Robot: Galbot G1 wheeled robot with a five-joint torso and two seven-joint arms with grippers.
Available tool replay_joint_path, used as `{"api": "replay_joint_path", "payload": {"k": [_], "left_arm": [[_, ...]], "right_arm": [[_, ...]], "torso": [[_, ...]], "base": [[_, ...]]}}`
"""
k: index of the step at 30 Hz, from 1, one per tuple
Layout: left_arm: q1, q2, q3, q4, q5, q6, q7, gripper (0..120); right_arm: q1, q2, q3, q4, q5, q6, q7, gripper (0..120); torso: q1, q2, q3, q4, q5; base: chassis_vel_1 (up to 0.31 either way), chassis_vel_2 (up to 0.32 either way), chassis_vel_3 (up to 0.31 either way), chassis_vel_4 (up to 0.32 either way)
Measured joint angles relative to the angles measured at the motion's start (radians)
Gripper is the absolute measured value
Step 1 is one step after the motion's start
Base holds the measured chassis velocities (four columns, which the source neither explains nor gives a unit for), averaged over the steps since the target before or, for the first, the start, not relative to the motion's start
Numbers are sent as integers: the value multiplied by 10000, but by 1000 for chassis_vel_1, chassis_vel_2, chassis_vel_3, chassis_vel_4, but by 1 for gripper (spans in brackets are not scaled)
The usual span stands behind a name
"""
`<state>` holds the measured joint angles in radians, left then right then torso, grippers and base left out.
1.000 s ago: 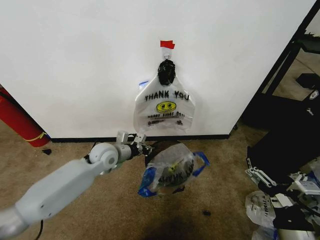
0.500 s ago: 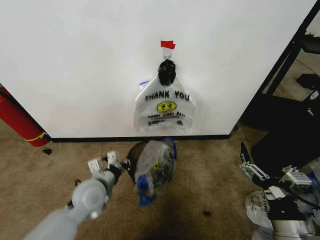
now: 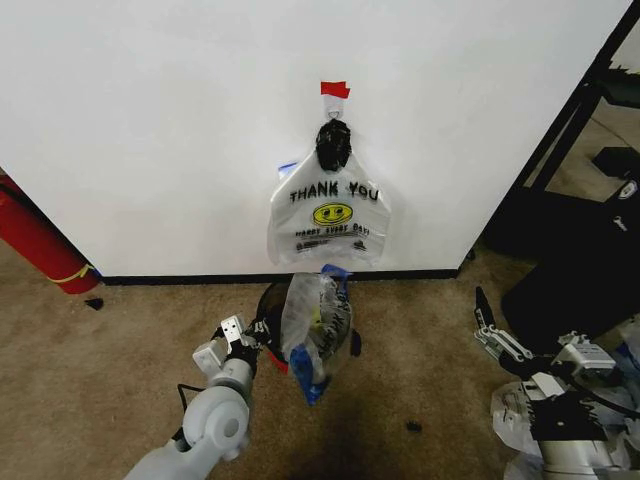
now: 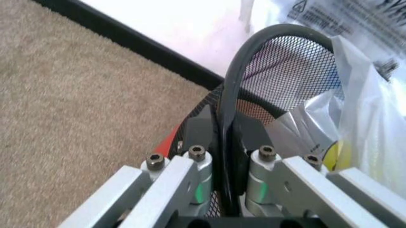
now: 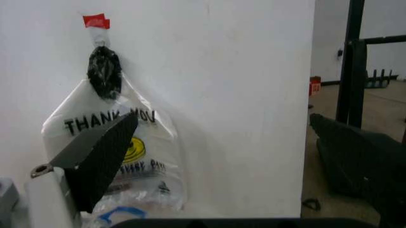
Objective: Pick up the garbage bag from the wall and place it over the trash bin.
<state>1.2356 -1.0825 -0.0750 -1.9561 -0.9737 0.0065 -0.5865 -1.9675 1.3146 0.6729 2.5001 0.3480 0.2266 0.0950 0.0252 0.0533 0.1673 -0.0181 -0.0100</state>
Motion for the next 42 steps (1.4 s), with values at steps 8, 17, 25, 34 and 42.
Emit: {"api": "replay_joint_path", "payload": {"k": [8, 17, 25, 34, 42], "left_arm": [[182, -76, -76, -43, -290, 42, -130, 4], [209, 46, -188, -311, -290, 391, -87, 15], [57, 645, -812, -1150, -188, 758, -35, 45], [-558, 2120, -384, -2807, 1483, 2184, 500, 77], [-2557, 2884, 1543, -2776, 3698, 4234, 1046, 98]], "right_arm": [[48, -90, -19, 0, -10, -156, 31, 100], [54, -74, -70, 0, -19, -168, 54, 100], [270, -118, -172, -170, 74, -237, 135, 100], [473, -96, -107, -413, 151, -779, 777, 100], [588, 47, -23, -534, 106, -1358, 1418, 100]], "torso": [[0, 0, -1, 1, 2], [0, 0, 1, -1, -1], [1, 0, 1, 0, -1], [1, 0, 1, 1, -1], [1, 0, 0, 1, -1]], "base": [[0, 0, 0, 0], [0, 0, 0, 0], [0, 0, 0, 0], [0, 0, 0, 0], [0, 0, 0, 0]]}}
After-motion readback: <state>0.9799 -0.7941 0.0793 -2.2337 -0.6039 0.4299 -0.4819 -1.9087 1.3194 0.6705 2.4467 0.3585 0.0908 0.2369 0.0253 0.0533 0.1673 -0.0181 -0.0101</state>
